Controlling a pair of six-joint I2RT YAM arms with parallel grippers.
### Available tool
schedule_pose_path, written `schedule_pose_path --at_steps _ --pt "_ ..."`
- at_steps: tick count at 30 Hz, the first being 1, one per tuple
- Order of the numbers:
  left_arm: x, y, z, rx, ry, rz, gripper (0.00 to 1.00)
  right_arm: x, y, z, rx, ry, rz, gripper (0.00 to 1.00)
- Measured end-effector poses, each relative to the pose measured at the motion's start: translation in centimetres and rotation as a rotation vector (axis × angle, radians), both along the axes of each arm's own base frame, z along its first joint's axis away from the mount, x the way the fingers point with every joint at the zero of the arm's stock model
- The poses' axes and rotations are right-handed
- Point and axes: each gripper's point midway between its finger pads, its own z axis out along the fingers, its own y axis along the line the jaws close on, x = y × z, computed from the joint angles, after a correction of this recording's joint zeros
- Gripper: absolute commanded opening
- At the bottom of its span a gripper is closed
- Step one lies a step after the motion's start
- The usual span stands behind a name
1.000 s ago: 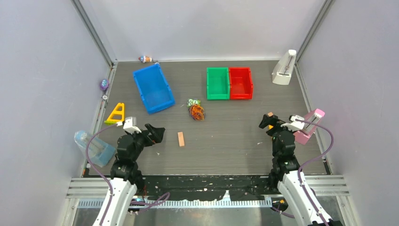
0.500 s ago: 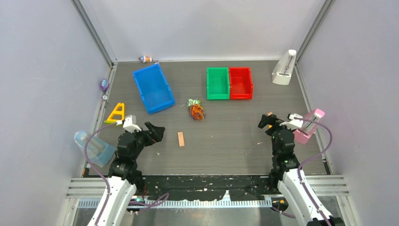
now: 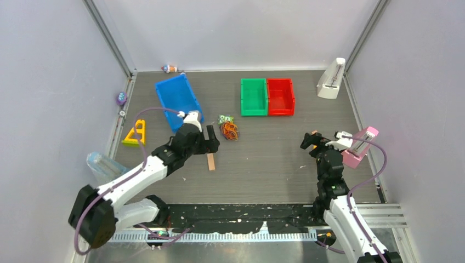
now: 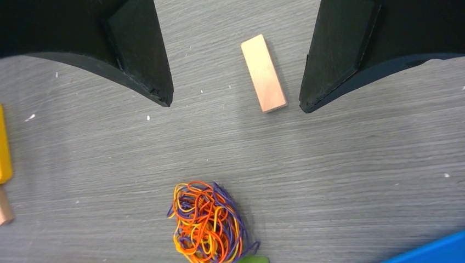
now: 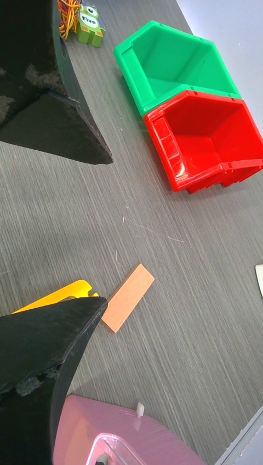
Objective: Untangle the cables
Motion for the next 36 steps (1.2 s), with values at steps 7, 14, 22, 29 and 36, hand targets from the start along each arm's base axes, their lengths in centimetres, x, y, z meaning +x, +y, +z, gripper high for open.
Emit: schedule_pose_path --at_steps 7,14,22,29,36 --pt "3.1 -3.0 -2.8 0.048 0.103 -0.005 0.81 0.0 0.0 0.0 0.0 0.003 0.0 0.95" --pt "6.0 -5.5 -4.8 0.043 0.146 0.004 0.77 0.0 0.1 0.0 0.0 0.001 0.005 0.95" --pt "8.6 -8.6 -7.0 0.023 0.208 -0.015 0.44 0.1 0.2 0.0 0.001 0.003 0.011 0.95" --pt "9.0 -11.1 -8.6 -0.019 0.281 -0.077 0.0 0.2 0.2 0.2 0.001 0.002 0.011 0.95" --pt "6.3 -11.0 -7.1 -0.039 0.26 -0.188 0.0 0.3 0.6 0.0 -0.007 0.015 0.039 0.95"
